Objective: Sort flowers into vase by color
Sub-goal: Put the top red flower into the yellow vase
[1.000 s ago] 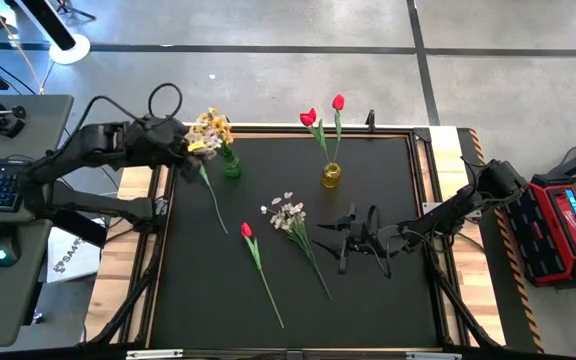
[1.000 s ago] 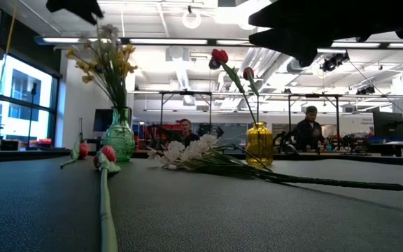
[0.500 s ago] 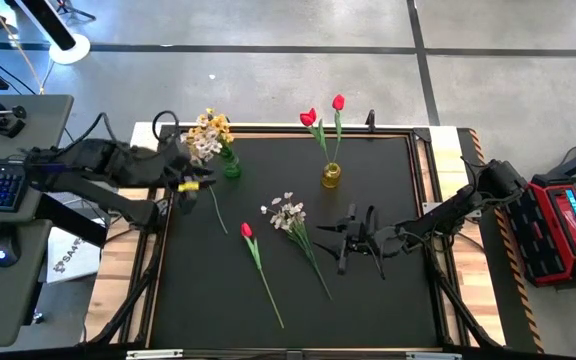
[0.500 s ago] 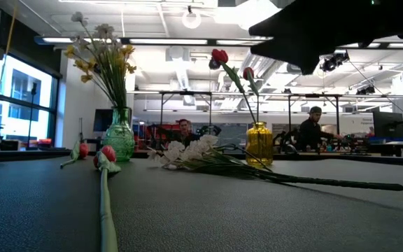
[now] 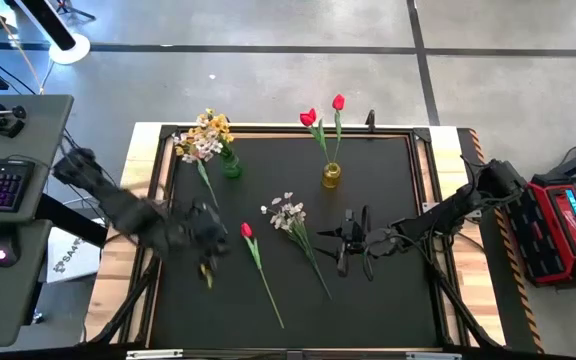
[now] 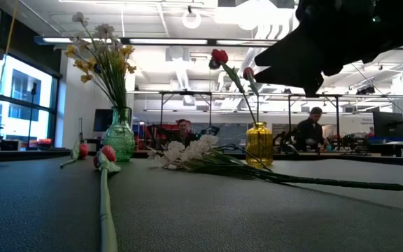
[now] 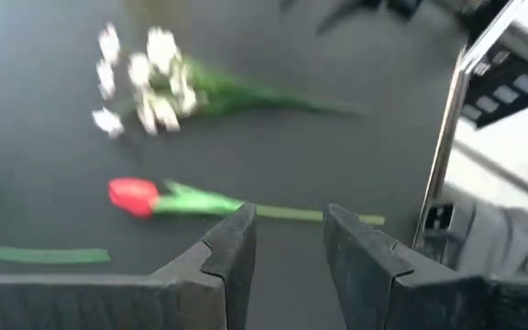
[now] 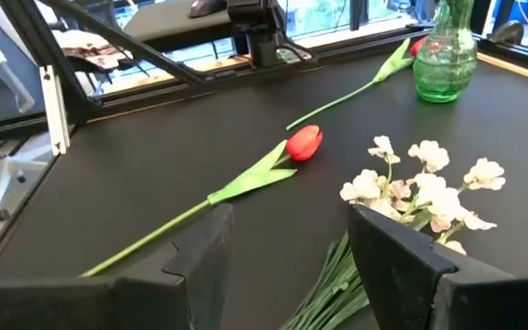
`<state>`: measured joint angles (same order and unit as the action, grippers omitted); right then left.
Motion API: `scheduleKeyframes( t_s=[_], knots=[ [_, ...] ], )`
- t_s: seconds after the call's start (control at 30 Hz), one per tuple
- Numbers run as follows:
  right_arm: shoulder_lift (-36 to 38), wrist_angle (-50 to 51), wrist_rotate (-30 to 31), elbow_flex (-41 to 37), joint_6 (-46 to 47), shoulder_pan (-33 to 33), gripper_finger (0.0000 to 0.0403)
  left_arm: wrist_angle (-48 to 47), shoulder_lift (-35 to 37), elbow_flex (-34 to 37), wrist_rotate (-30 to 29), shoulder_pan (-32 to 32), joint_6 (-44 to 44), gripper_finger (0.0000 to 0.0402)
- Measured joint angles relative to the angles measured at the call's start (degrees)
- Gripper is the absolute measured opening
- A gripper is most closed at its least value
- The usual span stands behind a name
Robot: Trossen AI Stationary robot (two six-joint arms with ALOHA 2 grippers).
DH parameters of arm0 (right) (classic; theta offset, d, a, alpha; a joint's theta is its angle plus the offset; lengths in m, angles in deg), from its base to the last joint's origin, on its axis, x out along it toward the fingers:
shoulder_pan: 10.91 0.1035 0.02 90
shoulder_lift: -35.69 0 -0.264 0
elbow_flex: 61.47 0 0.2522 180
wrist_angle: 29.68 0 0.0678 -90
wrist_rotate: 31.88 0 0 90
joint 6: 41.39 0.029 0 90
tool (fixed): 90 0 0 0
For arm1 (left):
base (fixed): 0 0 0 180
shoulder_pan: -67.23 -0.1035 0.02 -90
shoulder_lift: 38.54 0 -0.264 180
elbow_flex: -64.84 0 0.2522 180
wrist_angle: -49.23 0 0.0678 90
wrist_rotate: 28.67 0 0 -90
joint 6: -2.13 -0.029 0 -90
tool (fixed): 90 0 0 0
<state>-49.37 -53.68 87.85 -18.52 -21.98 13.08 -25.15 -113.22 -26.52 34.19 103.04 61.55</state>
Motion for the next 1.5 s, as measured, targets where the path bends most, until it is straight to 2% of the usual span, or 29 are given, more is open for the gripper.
scheduleKeyframes(
  t_s=[0.1,0.23,0.37,0.43,0.53,0.67,0.77,0.97,1.17,1.33,1.5],
  knots=[
    [0.0,0.0,-0.1,0.0,-1.3,0.0,0.0202,-2.7,-5.4,0.0,-0.7,3.4,9.6,0.0115],
    [0.0,0.2,-2.1,0.0,-2.9,0.0,0.0202,-12.4,-12.7,0.0,-4.7,6.1,27.6,0.0115],
    [0.0,1.1,-2.6,0.0,-4.7,0.0,0.0202,-27.5,-20.7,0.2,-5.6,6.0,46.4,0.0115],
    [0.0,1.7,-2.8,0.0,-4.9,0.0,0.0202,-29.6,-23.4,2.0,-5.8,4.9,51.9,0.0116],
    [0.0,2.0,-2.8,0.0,-5.1,0.0,0.0202,-21.8,-24.2,7.6,-6.3,2.0,51.6,0.0123],
    [0.0,2.0,-2.9,0.0,-6.9,0.0,0.0202,-8.2,-22.4,16.9,-7.0,-4.5,45.6,0.0144],
    [0.0,2.0,-3.0,0.0,-6.7,0.0,0.0202,-5.6,-21.0,23.3,-6.6,-10.0,44.3,0.0166],
    [0.0,2.0,-3.0,0.0,-6.4,0.0,0.0202,-4.1,-18.6,32.2,-7.5,-19.6,47.3,0.021],
    [0.0,1.8,-3.0,0.0,-4.5,-0.7,0.0202,9.5,-16.8,41.2,-10.8,-26.8,42.9,0.0239],
    [0.0,1.6,-2.9,0.0,-2.8,-0.9,0.0202,21.7,-15.6,46.3,-15.3,-31.3,37.3,0.0245],
    [0.0,1.0,-2.7,0.0,-1.5,-0.9,0.0202,23.4,-15.7,46.9,-18.0,-34.6,34.0,0.0245]
  ],
)
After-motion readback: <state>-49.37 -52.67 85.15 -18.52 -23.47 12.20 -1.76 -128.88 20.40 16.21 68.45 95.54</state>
